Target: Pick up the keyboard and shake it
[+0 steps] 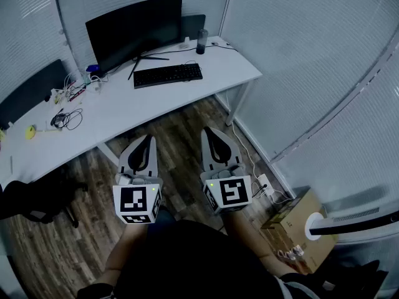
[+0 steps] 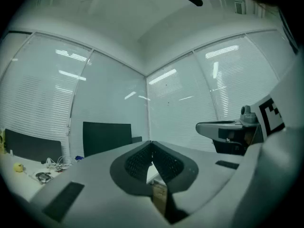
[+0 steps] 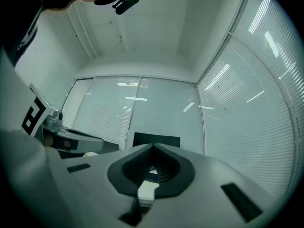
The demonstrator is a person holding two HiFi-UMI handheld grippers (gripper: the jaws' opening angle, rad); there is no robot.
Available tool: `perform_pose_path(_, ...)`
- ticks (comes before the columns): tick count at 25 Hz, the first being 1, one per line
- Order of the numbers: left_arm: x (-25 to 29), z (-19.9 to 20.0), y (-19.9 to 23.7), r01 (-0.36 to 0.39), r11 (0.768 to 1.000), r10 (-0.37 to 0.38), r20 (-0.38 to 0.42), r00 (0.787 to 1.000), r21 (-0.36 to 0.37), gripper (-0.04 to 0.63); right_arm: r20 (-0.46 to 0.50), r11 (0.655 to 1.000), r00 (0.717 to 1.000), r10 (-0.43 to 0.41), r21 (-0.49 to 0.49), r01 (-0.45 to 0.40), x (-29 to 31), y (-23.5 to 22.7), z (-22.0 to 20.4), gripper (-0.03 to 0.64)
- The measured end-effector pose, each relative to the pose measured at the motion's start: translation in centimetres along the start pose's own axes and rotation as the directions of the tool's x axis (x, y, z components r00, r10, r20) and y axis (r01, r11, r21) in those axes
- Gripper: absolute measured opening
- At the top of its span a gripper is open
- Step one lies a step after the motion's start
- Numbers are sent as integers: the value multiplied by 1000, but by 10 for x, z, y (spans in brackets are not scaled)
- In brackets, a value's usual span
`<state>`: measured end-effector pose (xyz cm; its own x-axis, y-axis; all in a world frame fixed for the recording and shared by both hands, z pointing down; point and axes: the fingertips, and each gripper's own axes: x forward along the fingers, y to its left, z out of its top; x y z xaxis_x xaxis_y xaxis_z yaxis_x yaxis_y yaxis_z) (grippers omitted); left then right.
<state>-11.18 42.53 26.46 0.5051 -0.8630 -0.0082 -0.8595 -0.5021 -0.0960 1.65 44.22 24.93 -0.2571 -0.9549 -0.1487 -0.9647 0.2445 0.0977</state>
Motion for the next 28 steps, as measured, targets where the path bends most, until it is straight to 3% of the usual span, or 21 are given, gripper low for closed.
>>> perform_pose_path(6, 32, -8, 19, 16, 1000, -16, -12, 1000, -9, 25, -8, 999, 1000, 24, 49, -24, 36, -7, -12, 28)
perform_pose_path(17, 111, -15, 114, 57, 998, -57, 8, 998, 2, 26, -7, 999, 999, -49, 14, 49, 147, 0, -26, 31)
perform_pose_path(22, 132, -34, 153, 98, 994, -97, 11, 995, -38, 29, -43, 995, 994, -96, 25, 97, 177, 9, -53, 46)
perform_pose_path(23, 136, -38, 159, 105, 993, -105, 8, 994, -52, 45, -53, 995, 994, -97, 26, 98, 182, 10, -58, 63)
perform_pose_path(25, 147, -45, 169, 127, 989, -128, -6, 992, -79, 170, -68, 995, 993, -97, 26, 99, 193, 9, -63, 100)
perform_pose_path(28, 162, -52, 181, 150, 983, -154, -28, 988, -108, 210, -85, 993, 989, -118, 22, 120, 207, -2, -65, 134)
